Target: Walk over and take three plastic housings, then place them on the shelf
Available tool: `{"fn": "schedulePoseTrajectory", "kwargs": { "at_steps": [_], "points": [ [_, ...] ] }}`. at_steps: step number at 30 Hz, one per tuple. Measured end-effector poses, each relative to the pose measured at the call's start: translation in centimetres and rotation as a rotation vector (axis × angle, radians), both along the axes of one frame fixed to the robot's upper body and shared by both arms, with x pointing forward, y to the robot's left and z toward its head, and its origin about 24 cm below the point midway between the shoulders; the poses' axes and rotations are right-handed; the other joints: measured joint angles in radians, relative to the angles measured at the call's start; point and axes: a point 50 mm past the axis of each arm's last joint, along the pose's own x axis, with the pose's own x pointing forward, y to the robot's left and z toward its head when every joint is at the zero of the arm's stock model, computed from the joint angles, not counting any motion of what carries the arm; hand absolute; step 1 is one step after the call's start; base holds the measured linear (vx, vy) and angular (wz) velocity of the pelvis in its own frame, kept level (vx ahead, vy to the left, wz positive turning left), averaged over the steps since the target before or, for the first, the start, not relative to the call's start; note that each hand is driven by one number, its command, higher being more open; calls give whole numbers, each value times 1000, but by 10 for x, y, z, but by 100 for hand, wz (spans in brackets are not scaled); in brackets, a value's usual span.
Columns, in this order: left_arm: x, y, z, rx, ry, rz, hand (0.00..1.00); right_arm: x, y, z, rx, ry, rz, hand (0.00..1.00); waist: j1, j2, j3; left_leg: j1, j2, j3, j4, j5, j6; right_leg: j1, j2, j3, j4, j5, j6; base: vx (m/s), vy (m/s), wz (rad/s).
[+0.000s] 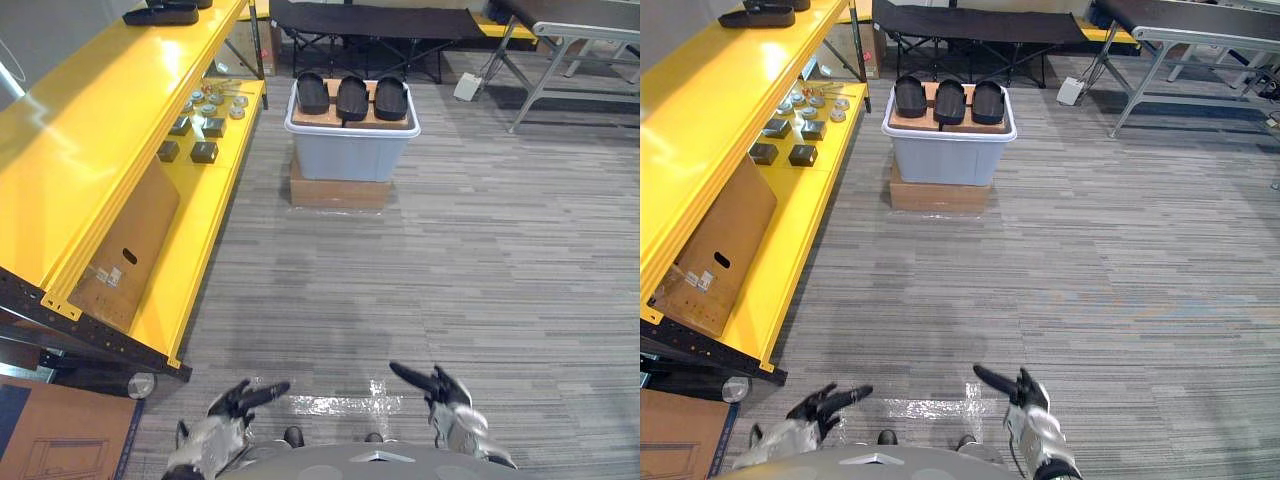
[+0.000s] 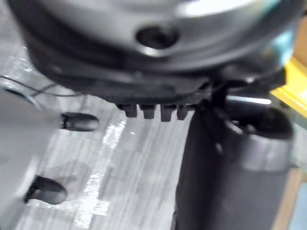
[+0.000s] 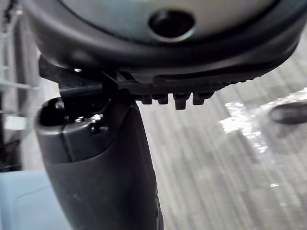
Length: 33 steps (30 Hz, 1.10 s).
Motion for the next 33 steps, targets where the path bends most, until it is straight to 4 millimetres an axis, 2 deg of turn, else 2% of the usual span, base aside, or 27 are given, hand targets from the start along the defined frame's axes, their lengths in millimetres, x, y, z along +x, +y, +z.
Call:
{"fn": "schedulePoseTrajectory", "kwargs": {
  "at_steps": [2, 4, 7, 13, 15, 21, 26, 27, 28, 29, 30, 31, 32, 33],
  "points": [
    [17, -5, 9, -16, -69, -7, 100, 19, 4, 14, -33, -94, 43, 100, -1, 1, 0, 0, -4, 5, 0, -1, -1, 0, -4, -1, -1, 1, 1, 15, 12, -2],
    [31, -8, 19, -26, -149, -2, 100, 34, 9, 28, -50, -170, 82, 100, -4, 1, 0, 0, -4, 8, 4, -11, -18, 0, -5, -1, -2, 5, 7, 29, 11, -5],
    [35, -11, 23, -54, -188, 24, 100, 37, 10, 31, -50, -187, 86, 100, -4, 2, -1, 1, -4, 9, 6, -16, -25, 2, -7, -9, -4, 9, 15, 0, 0, 0],
    [23, -14, 17, -106, -161, 111, 100, 20, 11, 20, 11, -144, 33, 100, -5, 2, -1, 0, -4, 17, 38, -38, -59, 11, -14, -22, 4, 11, 18, 4, -1, 0],
    [16, -15, 16, -122, -152, 167, 100, 7, 13, 13, 57, -114, -25, 100, -8, 4, -2, 6, -3, 17, 46, -38, -59, 22, -15, -26, 6, 11, 18, 0, -16, 5],
    [-8, -13, 8, -113, -121, 263, 100, -15, 16, 2, 78, -53, -103, 100, -11, 5, -3, 20, 5, 27, 60, -41, -63, 29, -14, -23, 26, 11, 17, -33, -18, -4],
    [-12, -10, 12, -101, -153, 279, 100, -24, 10, 0, 72, -27, -191, 100, -12, 6, -4, 22, 7, 32, 60, -41, -62, 21, -13, -14, 40, 8, 13, -102, -14, -4],
    [-11, -9, 13, -101, -161, 280, 100, -25, 9, -1, 63, -20, -194, 100, -11, 6, -4, 23, 7, 33, 60, -42, -60, 20, -14, -14, 41, 6, 10, -129, -14, -6],
    [-8, -9, 15, -102, -176, 282, 100, -28, 8, -2, 49, -11, -195, 100, -9, 7, -4, 22, 6, 33, 60, -49, -44, 10, -15, -13, 59, -9, -11, -141, -13, -9],
    [-6, -8, 17, -104, -187, 284, 100, -28, 8, -2, 41, -8, -193, 100, -4, 9, -5, 18, 6, 34, 59, -51, -6, -15, -19, -13, 98, -38, -21, -177, -11, -11],
    [-4, -9, 18, -105, -195, 280, 100, -28, 8, -2, 36, -5, -199, 100, -4, 7, -4, 11, 1, 36, 58, -56, 6, -55, -37, -11, 180, -78, -21, -156, -6, -5],
    [-3, -9, 18, -107, -198, 276, 100, -29, 7, -2, 34, -5, -202, 100, -5, 4, -3, 5, -4, 34, 58, -56, 6, -78, -51, -11, 226, -99, -21, -157, -2, 1],
    [-2, -11, 19, -124, -210, 258, 100, -32, 5, -1, 30, -8, -209, 100, -5, -5, 2, 0, -15, 33, 56, -63, 15, -142, -85, -8, 357, -129, -24, -118, -4, 3],
    [-2, -13, 19, -132, -214, 252, 100, -32, 5, -1, 28, -9, -210, 100, -3, -2, 6, 0, -14, 33, 55, -63, 16, -174, -95, 0, 420, -129, -24, -124, 9, 1]
  ]
}}
